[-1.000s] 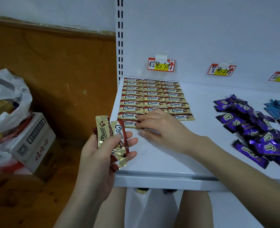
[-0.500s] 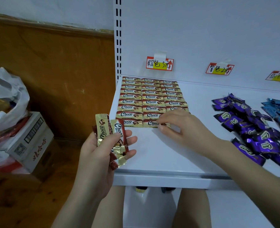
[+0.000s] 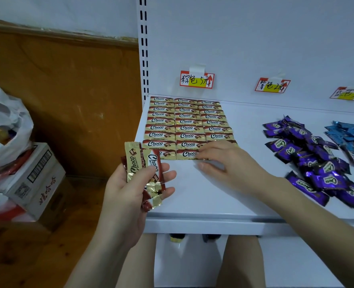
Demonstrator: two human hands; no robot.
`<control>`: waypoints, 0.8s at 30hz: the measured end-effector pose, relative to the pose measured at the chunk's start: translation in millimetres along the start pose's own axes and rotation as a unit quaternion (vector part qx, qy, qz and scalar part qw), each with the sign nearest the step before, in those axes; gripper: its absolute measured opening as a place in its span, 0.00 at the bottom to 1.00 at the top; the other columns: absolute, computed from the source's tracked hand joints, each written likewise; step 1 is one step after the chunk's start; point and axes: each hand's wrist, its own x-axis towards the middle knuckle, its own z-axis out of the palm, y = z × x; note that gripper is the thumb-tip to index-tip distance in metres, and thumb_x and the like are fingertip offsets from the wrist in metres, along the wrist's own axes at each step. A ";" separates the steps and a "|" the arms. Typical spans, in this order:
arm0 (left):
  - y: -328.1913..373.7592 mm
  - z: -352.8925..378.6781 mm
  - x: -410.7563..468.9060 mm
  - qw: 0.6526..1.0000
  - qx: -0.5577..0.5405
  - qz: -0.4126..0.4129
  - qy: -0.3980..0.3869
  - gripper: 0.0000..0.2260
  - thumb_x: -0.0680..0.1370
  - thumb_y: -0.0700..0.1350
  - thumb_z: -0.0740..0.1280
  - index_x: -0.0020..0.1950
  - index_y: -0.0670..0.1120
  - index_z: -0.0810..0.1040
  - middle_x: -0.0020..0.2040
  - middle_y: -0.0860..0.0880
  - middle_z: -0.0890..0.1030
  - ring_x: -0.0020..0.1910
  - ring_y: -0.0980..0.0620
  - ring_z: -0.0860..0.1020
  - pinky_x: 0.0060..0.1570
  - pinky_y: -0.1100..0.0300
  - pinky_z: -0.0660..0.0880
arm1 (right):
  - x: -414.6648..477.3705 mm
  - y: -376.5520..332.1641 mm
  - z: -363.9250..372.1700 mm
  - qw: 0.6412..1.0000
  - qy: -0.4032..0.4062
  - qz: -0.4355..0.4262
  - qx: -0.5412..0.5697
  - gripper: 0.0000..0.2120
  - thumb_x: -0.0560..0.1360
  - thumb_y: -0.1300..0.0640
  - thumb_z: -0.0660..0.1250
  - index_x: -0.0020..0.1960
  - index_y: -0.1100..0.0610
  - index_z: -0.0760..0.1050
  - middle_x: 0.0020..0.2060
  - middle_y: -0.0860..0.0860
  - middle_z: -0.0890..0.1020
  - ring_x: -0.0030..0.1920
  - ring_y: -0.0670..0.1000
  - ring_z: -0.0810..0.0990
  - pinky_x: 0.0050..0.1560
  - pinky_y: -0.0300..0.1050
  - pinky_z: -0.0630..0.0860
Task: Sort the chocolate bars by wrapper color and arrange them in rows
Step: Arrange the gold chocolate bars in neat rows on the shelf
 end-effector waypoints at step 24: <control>-2.1 40.7 -5.7 0.982 0.100 -0.002 -0.161 0.09 0.77 0.45 0.64 0.54 0.49 0.79 0.45 0.49 0.85 0.44 0.48 0.84 0.34 0.57 0.80 | -10.6 -41.3 -52.4 0.965 0.019 0.084 0.247 0.13 0.68 0.61 0.74 0.43 0.45 0.74 0.34 0.43 0.78 0.36 0.39 0.76 0.38 0.29 0.70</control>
